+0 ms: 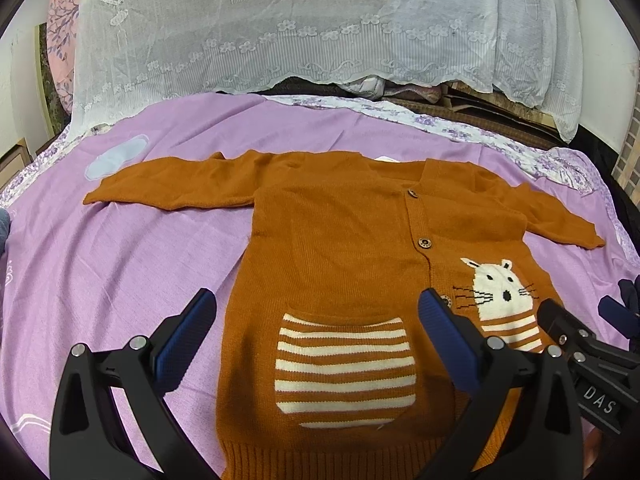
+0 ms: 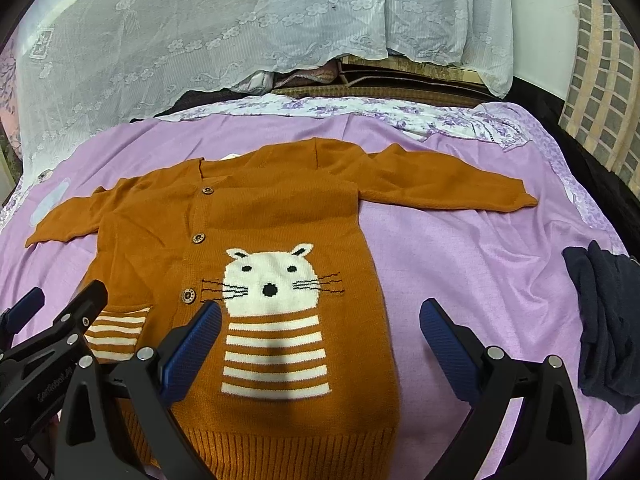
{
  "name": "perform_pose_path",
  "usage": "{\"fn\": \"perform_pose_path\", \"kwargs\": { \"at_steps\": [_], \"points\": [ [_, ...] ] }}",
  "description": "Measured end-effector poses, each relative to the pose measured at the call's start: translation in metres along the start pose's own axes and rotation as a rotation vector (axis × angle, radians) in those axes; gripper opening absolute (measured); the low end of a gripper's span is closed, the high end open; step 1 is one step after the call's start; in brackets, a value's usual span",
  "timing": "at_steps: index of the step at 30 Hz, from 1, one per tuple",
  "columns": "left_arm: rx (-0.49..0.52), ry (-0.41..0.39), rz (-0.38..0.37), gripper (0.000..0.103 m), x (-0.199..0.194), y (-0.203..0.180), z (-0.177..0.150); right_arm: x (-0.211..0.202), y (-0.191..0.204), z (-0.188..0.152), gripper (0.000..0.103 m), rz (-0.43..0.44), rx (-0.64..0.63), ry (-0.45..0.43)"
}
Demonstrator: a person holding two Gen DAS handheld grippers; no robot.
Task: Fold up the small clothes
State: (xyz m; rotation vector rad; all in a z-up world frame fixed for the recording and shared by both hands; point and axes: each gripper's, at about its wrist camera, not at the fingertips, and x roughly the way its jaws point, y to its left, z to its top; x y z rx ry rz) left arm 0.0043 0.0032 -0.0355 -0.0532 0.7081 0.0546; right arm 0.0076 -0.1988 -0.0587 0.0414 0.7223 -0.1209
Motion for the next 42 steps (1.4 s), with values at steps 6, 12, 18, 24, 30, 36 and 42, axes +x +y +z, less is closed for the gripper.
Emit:
{"fn": "perform_pose_path", "kwargs": {
  "at_steps": [6,12,18,24,30,36,42],
  "points": [
    [-0.001,0.087,-0.001,0.099,0.021,0.000,0.000,0.007,-0.012,-0.006,0.100,0.030,0.012,0.034],
    [-0.025,0.113,-0.020,0.099,0.029,0.005,-0.001,0.010,-0.019,0.003,0.100,-0.149,-0.086,-0.005],
    [-0.006,0.136,0.001,0.099,0.038,0.001,0.000,0.030,-0.056,0.005,0.100,-0.279,-0.065,0.011],
    [0.009,0.174,0.020,0.099,0.049,-0.001,-0.004,0.071,-0.096,-0.010,0.100,-0.083,0.165,0.188],
    [-0.014,0.143,0.033,0.099,0.041,0.004,0.001,0.057,-0.111,-0.012,0.100,0.075,0.297,0.137],
    [0.046,0.071,0.010,0.099,0.021,-0.005,0.043,0.038,-0.189,0.028,0.094,0.407,0.745,-0.019],
    [0.021,0.013,0.074,0.099,0.045,0.004,0.071,0.081,-0.235,0.055,0.055,0.360,0.849,-0.021]
  ]
}}
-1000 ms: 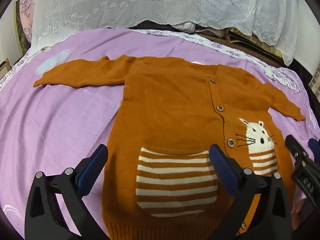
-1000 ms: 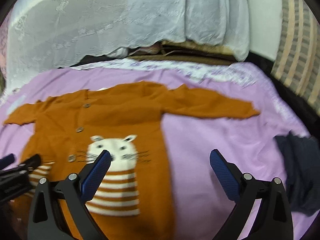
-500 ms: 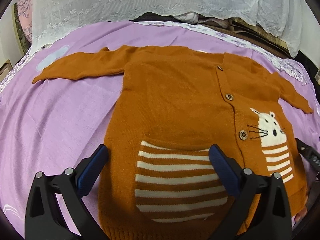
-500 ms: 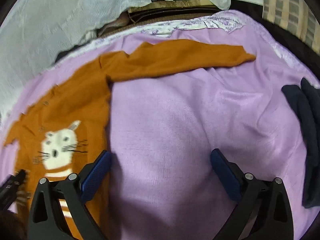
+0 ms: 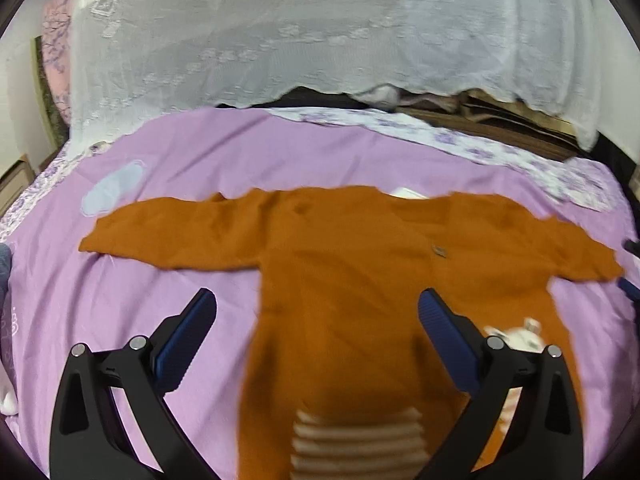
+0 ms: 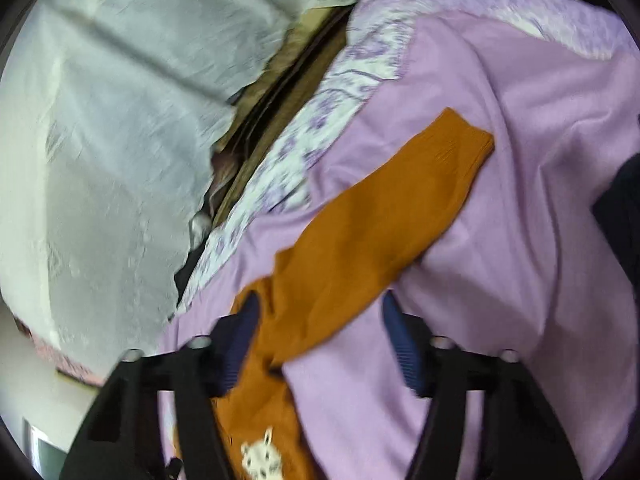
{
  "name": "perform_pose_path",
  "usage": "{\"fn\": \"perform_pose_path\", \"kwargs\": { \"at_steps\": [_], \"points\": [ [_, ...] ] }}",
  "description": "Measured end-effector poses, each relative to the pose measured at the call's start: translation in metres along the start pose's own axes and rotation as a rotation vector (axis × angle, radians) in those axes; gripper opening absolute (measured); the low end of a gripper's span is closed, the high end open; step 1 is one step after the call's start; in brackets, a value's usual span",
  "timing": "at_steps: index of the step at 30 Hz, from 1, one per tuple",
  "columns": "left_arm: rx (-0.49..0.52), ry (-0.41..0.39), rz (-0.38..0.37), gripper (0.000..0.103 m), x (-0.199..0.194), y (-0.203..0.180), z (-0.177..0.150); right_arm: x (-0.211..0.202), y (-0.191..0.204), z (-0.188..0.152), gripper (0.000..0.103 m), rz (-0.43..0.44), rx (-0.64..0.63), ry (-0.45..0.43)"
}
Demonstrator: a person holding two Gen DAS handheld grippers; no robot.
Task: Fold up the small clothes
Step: 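Move the right tool to the sleeve cuff and close on it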
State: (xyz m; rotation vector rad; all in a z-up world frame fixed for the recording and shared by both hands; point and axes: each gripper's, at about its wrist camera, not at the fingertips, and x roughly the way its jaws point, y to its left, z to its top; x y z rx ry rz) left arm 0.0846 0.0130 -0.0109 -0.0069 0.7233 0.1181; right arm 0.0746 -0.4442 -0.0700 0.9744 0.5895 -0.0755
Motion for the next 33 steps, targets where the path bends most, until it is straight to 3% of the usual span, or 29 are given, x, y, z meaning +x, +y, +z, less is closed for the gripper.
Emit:
{"fn": "perform_pose_path", "kwargs": {
  "at_steps": [3,5,6,9,14,19,21,24,30,33],
  "points": [
    [-0.023,0.038,0.055,0.099,0.035,0.015,-0.018,0.006,-0.021,0.009,0.055,-0.051,0.012,-0.044],
    [-0.067,0.193,0.015,0.099,0.066,0.026,-0.027,0.006,-0.032,0.015,0.055,-0.066,0.023,-0.069],
    [-0.122,0.225,-0.032,0.099,0.071,0.035,-0.024,0.004,-0.042,0.017,0.055,-0.071,0.047,-0.089],
    [-0.195,0.207,-0.060,0.099,0.070,0.045,-0.021,0.011,-0.054,0.029,0.054,-0.101,0.067,-0.102],
    [-0.111,0.208,-0.027,0.099,0.072,0.028,-0.020,0.019,-0.065,0.047,0.053,-0.135,0.101,-0.134],
    [-0.113,0.206,-0.031,0.099,0.072,0.030,-0.025,0.029,-0.066,0.065,0.051,-0.179,0.105,-0.169],
    [-0.109,0.204,-0.028,0.099,0.069,0.033,-0.028,0.030,-0.068,0.066,0.028,-0.207,0.095,-0.182],
    [-0.103,0.204,-0.023,0.099,0.069,0.033,-0.029,0.029,-0.071,0.062,0.008,-0.235,0.070,-0.205],
    [-0.103,0.204,-0.023,0.099,0.069,0.033,-0.029,0.004,-0.053,0.061,0.007,-0.134,0.007,-0.278],
    [-0.097,0.203,-0.027,0.099,0.065,0.037,-0.026,-0.010,-0.043,0.061,0.007,-0.124,-0.021,-0.318]
  ]
}}
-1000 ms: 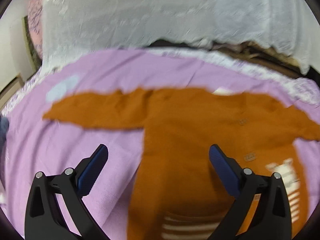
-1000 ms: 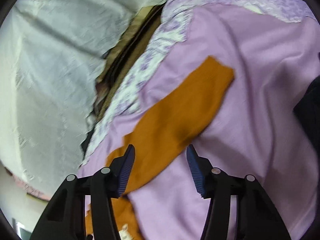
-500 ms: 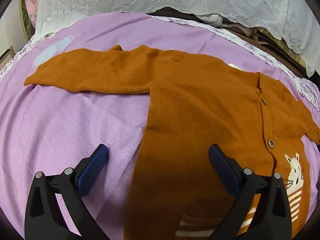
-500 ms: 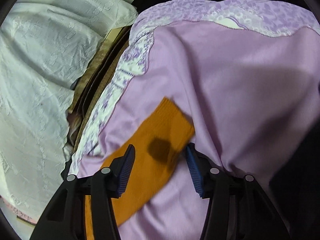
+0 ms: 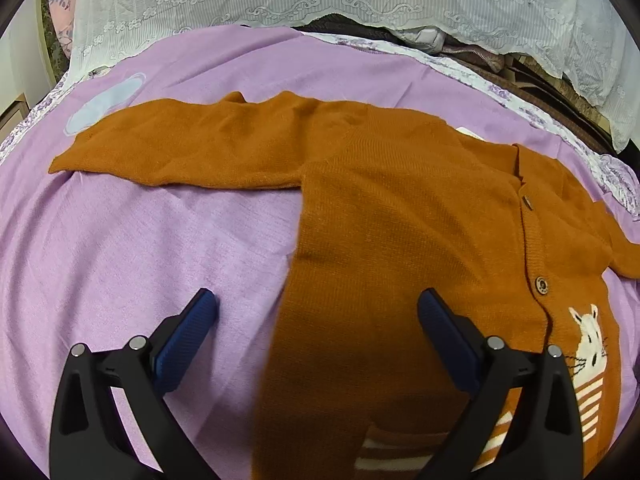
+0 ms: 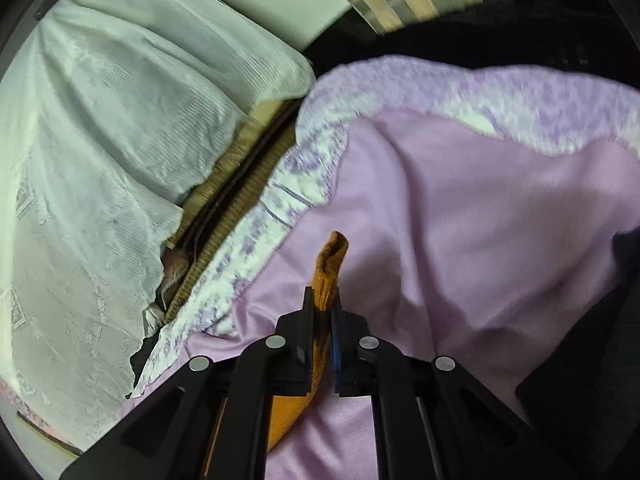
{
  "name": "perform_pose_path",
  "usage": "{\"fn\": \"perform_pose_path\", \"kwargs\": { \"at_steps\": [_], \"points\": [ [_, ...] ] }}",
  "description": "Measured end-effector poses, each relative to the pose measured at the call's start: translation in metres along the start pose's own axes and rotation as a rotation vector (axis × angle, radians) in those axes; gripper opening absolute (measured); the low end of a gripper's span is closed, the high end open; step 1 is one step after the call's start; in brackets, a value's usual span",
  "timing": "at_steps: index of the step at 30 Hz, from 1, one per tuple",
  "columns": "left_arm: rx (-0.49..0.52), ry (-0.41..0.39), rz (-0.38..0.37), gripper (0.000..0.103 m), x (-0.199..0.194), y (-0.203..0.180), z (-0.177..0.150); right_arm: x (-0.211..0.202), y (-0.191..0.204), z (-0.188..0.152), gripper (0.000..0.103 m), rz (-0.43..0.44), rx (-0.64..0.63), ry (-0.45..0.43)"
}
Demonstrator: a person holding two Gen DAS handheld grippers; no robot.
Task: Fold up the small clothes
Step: 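Move the right tool to the sleeve cuff and close on it, then lift the sleeve with the right tool, lay it across the body, open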
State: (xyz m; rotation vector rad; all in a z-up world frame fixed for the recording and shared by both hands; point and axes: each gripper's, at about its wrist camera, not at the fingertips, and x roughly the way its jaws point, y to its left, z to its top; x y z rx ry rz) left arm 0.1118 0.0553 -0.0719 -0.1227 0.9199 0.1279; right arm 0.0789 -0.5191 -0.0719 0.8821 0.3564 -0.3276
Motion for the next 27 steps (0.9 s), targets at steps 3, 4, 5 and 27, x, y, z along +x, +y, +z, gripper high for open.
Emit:
{"fn": "perform_pose_path", "kwargs": {
  "at_steps": [3,4,5,27],
  "points": [
    [-0.005,-0.031,0.021,0.099,-0.012,0.013,0.010,-0.004,-0.002,0.004,0.007,0.008,0.019,0.000],
    [-0.020,-0.042,0.026,0.099,-0.016,0.021,0.015,-0.005,-0.005,0.005,0.007,0.013,0.039,0.003],
    [-0.022,-0.037,0.025,0.099,-0.016,0.029,0.020,-0.006,-0.008,0.007,0.007,0.023,0.056,0.008],
    [0.038,-0.035,0.199,0.099,0.006,0.073,0.010,-0.030,0.139,-0.043,0.007,0.195,-0.233,0.065]
  ]
}}
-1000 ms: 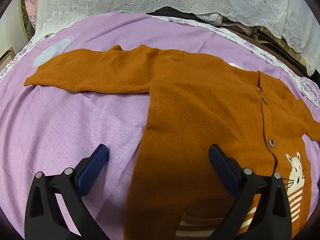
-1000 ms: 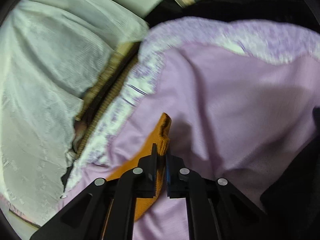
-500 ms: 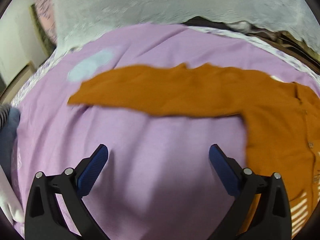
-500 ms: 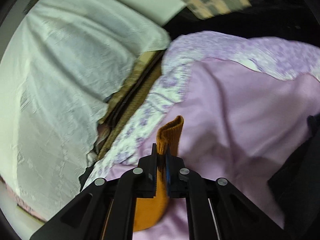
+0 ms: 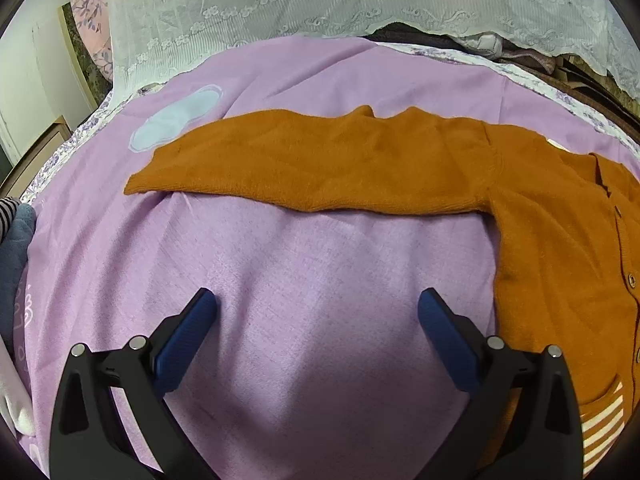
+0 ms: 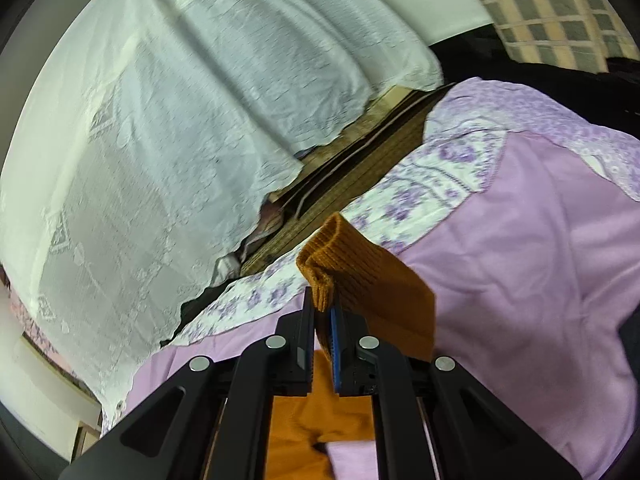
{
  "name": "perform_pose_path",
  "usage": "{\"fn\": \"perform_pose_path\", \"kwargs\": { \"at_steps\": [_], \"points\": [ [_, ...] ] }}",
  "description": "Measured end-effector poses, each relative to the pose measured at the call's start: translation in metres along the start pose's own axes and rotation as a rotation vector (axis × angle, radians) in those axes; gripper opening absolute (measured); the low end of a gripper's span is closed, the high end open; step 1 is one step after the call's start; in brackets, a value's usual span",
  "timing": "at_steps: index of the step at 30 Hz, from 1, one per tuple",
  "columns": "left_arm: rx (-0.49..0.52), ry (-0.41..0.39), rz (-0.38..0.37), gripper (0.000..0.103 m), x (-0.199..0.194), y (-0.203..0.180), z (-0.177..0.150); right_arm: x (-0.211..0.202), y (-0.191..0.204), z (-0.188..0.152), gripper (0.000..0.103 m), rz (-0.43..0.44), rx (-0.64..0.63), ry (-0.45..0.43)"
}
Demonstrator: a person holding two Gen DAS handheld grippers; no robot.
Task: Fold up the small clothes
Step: 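Lift the sleeve with the right tool, lay it across the body, open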
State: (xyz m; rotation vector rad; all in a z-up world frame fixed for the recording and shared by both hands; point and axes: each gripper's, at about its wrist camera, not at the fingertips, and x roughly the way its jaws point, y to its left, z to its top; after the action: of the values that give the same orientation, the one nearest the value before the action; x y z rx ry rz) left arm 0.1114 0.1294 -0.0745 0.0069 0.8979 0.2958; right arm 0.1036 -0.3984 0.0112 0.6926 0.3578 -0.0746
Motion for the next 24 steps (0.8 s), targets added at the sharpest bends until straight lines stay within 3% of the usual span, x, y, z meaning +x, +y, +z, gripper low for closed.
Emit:
{"fn": "perform_pose_path", "kwargs": {
  "at_steps": [15,24],
  "points": [
    [0.025,0.009,0.028,0.099,0.002,-0.005,-0.001,0.026,0.090,-0.022,0.007,0.079,-0.139,0.067],
    [0.029,0.010,0.033,0.099,0.003,-0.006,-0.002,0.054,0.146,-0.061,0.007,0.148,-0.222,0.151]
  ]
}}
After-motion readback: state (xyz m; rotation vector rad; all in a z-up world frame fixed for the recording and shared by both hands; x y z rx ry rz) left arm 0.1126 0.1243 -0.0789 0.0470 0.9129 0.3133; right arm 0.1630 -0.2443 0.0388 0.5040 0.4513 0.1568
